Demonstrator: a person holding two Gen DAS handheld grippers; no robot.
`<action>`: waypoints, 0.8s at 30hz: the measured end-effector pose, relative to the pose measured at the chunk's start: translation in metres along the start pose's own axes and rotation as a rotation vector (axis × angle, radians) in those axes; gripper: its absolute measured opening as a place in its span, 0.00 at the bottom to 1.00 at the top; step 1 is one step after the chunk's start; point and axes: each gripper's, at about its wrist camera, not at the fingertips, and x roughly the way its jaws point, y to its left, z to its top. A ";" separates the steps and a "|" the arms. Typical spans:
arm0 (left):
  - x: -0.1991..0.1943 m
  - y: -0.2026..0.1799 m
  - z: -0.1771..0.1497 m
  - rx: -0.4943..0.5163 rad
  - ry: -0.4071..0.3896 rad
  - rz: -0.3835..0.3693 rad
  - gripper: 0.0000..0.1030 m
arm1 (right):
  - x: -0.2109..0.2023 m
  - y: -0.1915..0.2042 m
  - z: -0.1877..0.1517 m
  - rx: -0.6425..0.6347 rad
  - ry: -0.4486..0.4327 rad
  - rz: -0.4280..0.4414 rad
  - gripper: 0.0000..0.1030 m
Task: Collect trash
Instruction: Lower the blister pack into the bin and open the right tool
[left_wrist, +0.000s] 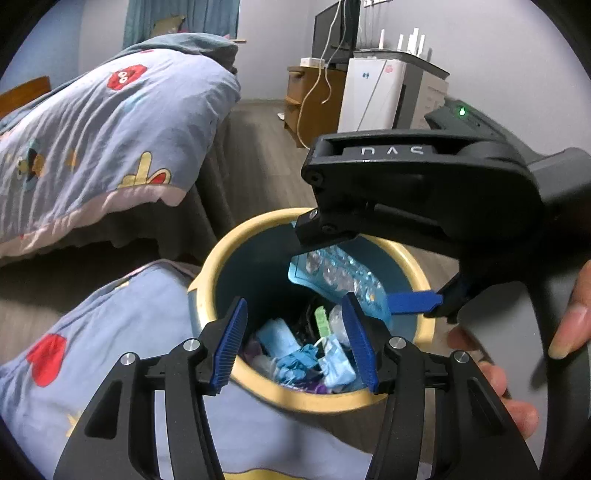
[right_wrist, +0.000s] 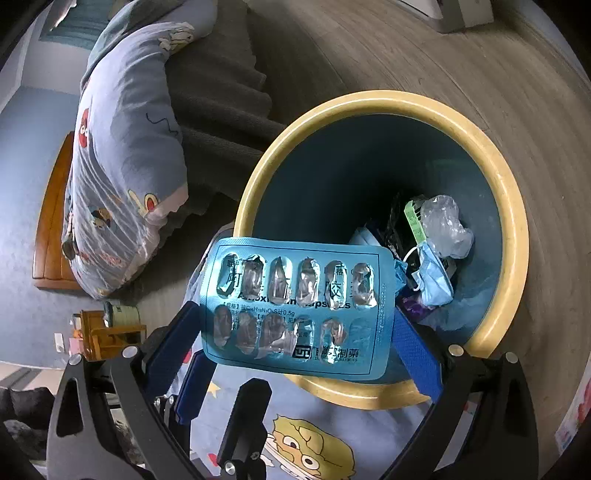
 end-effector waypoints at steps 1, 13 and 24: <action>-0.001 0.001 0.001 -0.008 -0.008 -0.006 0.53 | 0.001 0.000 0.000 0.002 0.001 -0.003 0.95; 0.020 0.015 0.003 -0.079 0.051 0.031 0.55 | 0.003 -0.004 0.000 0.047 0.037 0.069 0.95; 0.004 0.016 0.005 -0.095 0.010 -0.024 0.56 | 0.000 -0.010 -0.009 0.121 0.052 0.139 0.95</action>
